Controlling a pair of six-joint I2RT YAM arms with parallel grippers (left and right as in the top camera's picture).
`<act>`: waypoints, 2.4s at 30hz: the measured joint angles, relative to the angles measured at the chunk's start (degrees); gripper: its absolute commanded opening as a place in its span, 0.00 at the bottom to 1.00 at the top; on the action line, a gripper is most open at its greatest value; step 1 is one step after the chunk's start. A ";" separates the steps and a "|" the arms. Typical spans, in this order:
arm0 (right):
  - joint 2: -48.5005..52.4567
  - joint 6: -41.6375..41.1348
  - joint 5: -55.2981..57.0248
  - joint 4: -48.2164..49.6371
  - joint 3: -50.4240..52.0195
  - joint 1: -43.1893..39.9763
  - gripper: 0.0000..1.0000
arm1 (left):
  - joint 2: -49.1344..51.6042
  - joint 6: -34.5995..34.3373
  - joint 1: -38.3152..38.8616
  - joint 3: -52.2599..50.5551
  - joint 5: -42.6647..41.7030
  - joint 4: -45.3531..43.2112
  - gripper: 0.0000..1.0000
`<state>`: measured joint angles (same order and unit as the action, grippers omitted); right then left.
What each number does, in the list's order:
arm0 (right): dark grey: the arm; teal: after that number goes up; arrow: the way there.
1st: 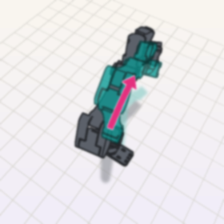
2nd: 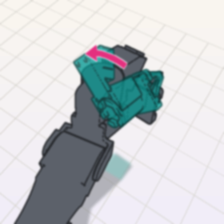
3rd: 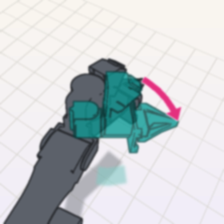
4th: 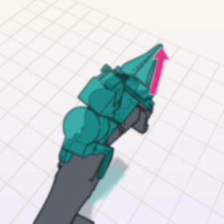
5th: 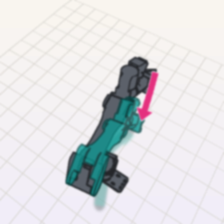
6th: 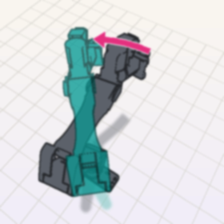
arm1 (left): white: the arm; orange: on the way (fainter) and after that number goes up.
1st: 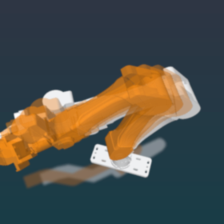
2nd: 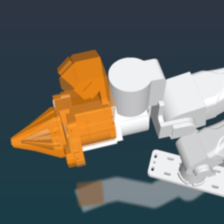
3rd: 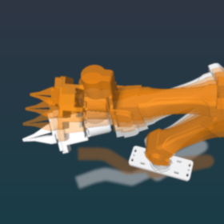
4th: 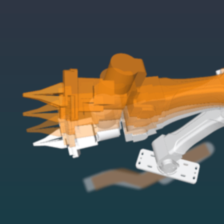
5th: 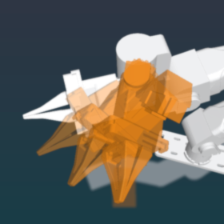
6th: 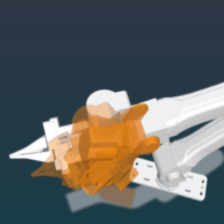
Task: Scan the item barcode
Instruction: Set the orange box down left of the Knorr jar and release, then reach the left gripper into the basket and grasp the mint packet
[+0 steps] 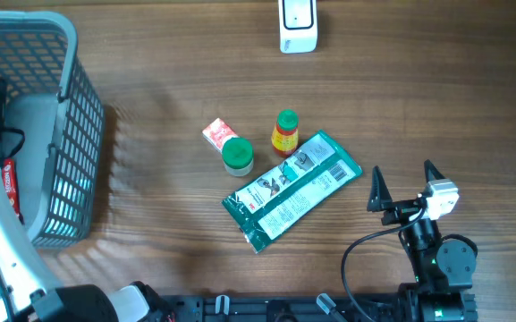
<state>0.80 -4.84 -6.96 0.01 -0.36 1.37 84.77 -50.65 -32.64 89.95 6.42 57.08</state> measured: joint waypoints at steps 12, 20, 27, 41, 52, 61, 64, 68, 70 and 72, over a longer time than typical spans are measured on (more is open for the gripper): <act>0.00 0.00 0.00 0.00 0.00 0.00 1.00 | 7.23 -31.10 -6.38 0.00 -0.66 13.05 1.00; 0.00 0.00 0.00 0.00 0.00 0.00 1.00 | 14.36 -41.29 -10.16 0.02 -2.01 13.57 1.00; 0.00 0.00 0.00 0.00 0.00 0.00 1.00 | 20.96 -45.33 -10.27 0.00 -3.10 16.11 1.00; 0.00 0.00 0.00 0.00 0.00 0.00 0.99 | 27.78 -46.64 -10.16 -2.62 -4.61 17.05 0.93; 0.00 0.00 0.00 0.00 0.00 0.00 1.00 | 26.47 -47.12 -10.16 -13.33 -8.11 7.13 0.53; 0.00 0.00 0.00 0.00 0.00 0.00 1.00 | 25.33 -46.51 -10.56 -14.91 -10.62 6.12 0.25; 0.00 0.00 0.00 0.00 0.00 0.00 1.00 | 25.16 -44.87 -11.43 -14.60 -12.90 5.86 0.20; 0.00 0.00 0.00 0.00 0.00 0.00 1.00 | 25.35 -41.75 -12.63 -12.55 -17.29 4.00 0.23; 0.00 0.00 0.00 0.00 0.00 0.00 1.00 | 25.81 -40.04 -12.90 -10.82 -19.17 3.41 0.24; 0.00 0.00 0.00 0.00 0.00 0.00 1.00 | 26.01 -38.56 -13.25 -8.90 -20.83 3.28 0.25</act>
<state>0.80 -4.84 -6.96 0.01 -0.36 1.37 110.78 -89.21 -45.89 81.06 -14.41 60.36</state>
